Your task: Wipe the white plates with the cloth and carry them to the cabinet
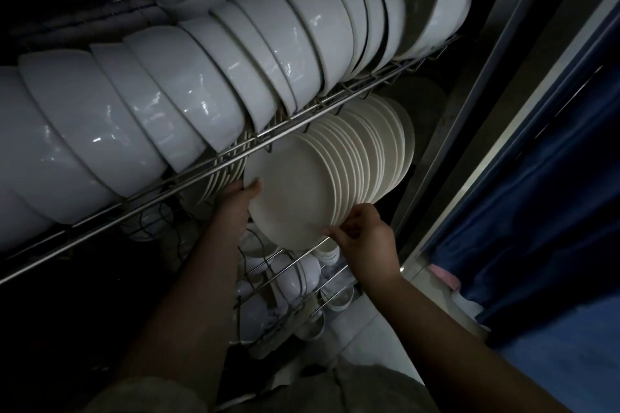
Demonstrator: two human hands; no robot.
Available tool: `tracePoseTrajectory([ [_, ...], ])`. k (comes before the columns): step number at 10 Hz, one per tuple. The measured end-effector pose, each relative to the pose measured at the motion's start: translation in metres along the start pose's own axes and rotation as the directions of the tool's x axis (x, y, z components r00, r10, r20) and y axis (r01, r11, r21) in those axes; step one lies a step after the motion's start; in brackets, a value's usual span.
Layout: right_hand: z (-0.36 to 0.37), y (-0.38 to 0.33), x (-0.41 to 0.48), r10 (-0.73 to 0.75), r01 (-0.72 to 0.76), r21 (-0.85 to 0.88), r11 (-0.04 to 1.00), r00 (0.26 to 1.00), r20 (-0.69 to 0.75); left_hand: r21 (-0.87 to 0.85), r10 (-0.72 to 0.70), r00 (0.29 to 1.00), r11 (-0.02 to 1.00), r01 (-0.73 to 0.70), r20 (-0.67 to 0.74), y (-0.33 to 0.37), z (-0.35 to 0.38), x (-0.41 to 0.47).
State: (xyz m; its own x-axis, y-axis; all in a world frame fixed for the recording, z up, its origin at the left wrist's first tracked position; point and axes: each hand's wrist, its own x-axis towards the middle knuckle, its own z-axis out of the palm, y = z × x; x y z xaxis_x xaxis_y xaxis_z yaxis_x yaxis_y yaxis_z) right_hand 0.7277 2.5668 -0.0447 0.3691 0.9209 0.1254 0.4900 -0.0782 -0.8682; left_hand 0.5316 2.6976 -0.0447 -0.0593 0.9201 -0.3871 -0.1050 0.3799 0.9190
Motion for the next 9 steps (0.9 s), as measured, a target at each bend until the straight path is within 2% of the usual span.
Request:
tracePoseTrajectory([
  [2,0.003,0.006,-0.003,-0.019,0.019,0.001,1.000,0.999,0.042,0.018,0.024,1.000,1.000,-0.024,-0.016,-0.002,-0.004,0.001],
  [3,0.000,0.007,-0.005,-0.051,0.052,-0.025,0.998,0.998,0.044,0.112,0.082,0.995,0.991,-0.075,-0.056,-0.001,-0.006,-0.002],
  [5,-0.007,0.008,-0.001,-0.119,0.127,-0.121,0.984,0.990,0.076,0.186,0.041,0.994,0.982,-0.021,-0.105,-0.009,-0.024,-0.001],
  [6,-0.009,0.005,0.001,-0.159,0.186,-0.201,0.962,0.976,0.147,0.129,0.043,0.966,0.992,-0.010,-0.256,-0.012,-0.032,0.000],
  [7,-0.016,-0.001,0.002,-0.240,0.261,-0.110,0.959,0.956,0.168,0.136,0.076,0.968,0.990,-0.044,-0.239,-0.016,-0.034,-0.003],
  [8,-0.025,-0.014,0.012,-0.437,0.424,0.108,0.899,0.881,0.181,0.340,0.212,0.955,0.931,-0.133,-0.209,-0.023,-0.031,-0.015],
  [9,-0.028,-0.031,0.027,-0.665,0.647,0.173,0.743,0.682,0.304,0.613,0.409,0.898,0.755,-0.234,-0.161,-0.023,-0.032,-0.030],
])
